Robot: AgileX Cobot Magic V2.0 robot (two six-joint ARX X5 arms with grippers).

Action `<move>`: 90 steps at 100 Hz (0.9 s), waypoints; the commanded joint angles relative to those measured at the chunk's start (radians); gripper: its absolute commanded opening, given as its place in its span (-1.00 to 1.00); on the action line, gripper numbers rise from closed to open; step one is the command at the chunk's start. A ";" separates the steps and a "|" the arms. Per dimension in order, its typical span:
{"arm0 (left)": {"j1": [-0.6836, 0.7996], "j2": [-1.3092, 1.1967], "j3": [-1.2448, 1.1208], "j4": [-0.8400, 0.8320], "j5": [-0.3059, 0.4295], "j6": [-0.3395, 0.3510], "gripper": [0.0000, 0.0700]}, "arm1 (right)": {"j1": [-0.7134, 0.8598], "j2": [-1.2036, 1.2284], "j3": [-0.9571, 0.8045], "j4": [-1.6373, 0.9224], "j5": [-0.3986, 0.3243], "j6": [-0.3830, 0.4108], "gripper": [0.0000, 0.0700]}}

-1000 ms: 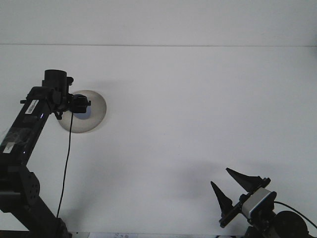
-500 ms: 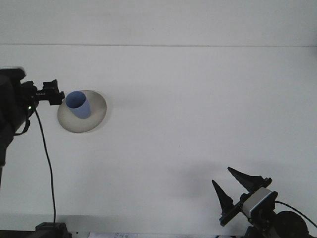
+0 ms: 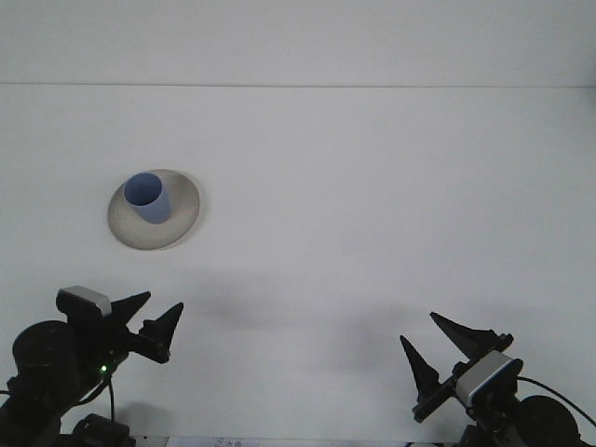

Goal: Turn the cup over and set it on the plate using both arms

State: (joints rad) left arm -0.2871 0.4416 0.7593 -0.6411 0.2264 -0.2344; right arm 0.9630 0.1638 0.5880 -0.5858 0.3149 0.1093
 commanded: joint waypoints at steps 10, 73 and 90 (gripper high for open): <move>-0.010 -0.099 -0.079 0.021 0.003 -0.047 -0.18 | 0.012 0.001 0.006 0.009 0.000 -0.001 -0.27; -0.010 -0.156 -0.083 0.062 0.003 -0.046 -0.96 | 0.012 0.001 0.006 0.010 0.000 -0.001 -0.98; -0.010 -0.156 -0.083 0.067 0.003 -0.046 -0.96 | 0.012 0.001 0.006 0.010 0.000 -0.001 -0.98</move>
State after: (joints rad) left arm -0.2928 0.2848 0.6655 -0.5861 0.2264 -0.2768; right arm 0.9630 0.1638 0.5877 -0.5858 0.3149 0.1089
